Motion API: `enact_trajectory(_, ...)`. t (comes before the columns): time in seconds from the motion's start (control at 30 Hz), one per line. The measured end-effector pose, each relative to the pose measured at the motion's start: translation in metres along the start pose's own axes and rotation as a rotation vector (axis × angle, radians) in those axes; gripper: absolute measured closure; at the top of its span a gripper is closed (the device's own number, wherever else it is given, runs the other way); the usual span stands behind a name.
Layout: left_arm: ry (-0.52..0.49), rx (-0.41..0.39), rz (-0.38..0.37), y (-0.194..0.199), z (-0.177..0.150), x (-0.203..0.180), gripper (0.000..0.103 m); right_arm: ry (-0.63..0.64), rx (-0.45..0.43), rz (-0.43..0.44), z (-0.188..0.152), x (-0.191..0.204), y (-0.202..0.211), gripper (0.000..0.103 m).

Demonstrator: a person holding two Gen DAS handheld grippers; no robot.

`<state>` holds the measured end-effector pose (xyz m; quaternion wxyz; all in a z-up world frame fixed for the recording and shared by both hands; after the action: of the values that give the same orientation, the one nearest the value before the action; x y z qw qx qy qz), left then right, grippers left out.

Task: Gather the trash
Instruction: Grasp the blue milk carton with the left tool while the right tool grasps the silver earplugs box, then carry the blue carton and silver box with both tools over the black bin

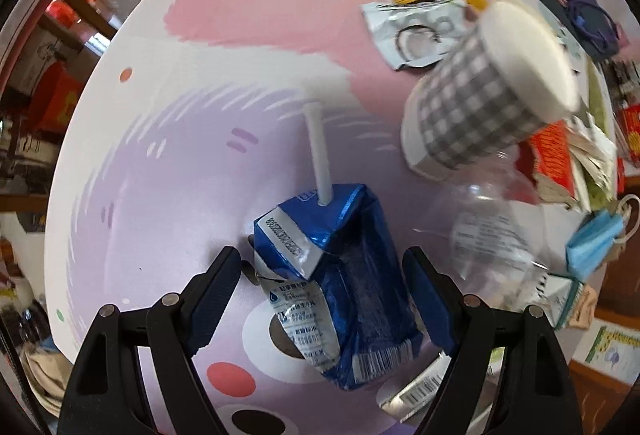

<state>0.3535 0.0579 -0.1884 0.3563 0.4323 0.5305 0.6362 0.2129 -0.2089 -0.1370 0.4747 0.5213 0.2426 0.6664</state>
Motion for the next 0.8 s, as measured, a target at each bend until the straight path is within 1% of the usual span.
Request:
enact_trajectory(0.1,-0.002,-0.017,0.001,-0.001,-0.001,-0.002,0.024,0.041,0.024,0.038,0.002,0.004,-0.003,0.026)
enact_trajectory(0.2,-0.042,-0.041,0.021,0.001,-0.006,-0.005,0.03,0.104,0.066,0.068,0.002,0.01,-0.008,0.026)
enact_trajectory(0.3,-0.098,-0.065,0.012,0.003,-0.016,-0.006,0.031,0.155,0.11,0.101,0.0,0.014,-0.017,0.026)
enact_trajectory(0.43,-0.174,-0.084,0.004,0.0,-0.036,0.006,0.031,0.225,0.176,0.121,-0.002,0.021,-0.03,0.026)
enact_trajectory(0.63,-0.286,-0.086,0.001,-0.007,-0.061,0.02,0.031,0.312,0.283,0.17,-0.009,0.037,-0.049,0.026)
enact_trajectory(0.7,-0.316,-0.082,0.001,-0.009,-0.068,0.025,0.031,0.347,0.321,0.175,-0.013,0.042,-0.054,0.026)
enact_trajectory(0.8,-0.358,-0.077,0.002,-0.013,-0.084,0.024,0.031,0.4,0.366,0.151,-0.019,0.049,-0.062,0.026)
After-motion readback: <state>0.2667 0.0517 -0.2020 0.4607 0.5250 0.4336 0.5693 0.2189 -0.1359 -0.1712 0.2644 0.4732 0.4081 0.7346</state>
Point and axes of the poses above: each gripper's, at about its wrist camera, not at the fingertips, and y roughly against the way its jaws point, x to its left, z to its top, the point moved 3 cm from there along -y, roughly the way its jaws point, and after that the axes turned 15 degrees about z, right-handed, at the moved point
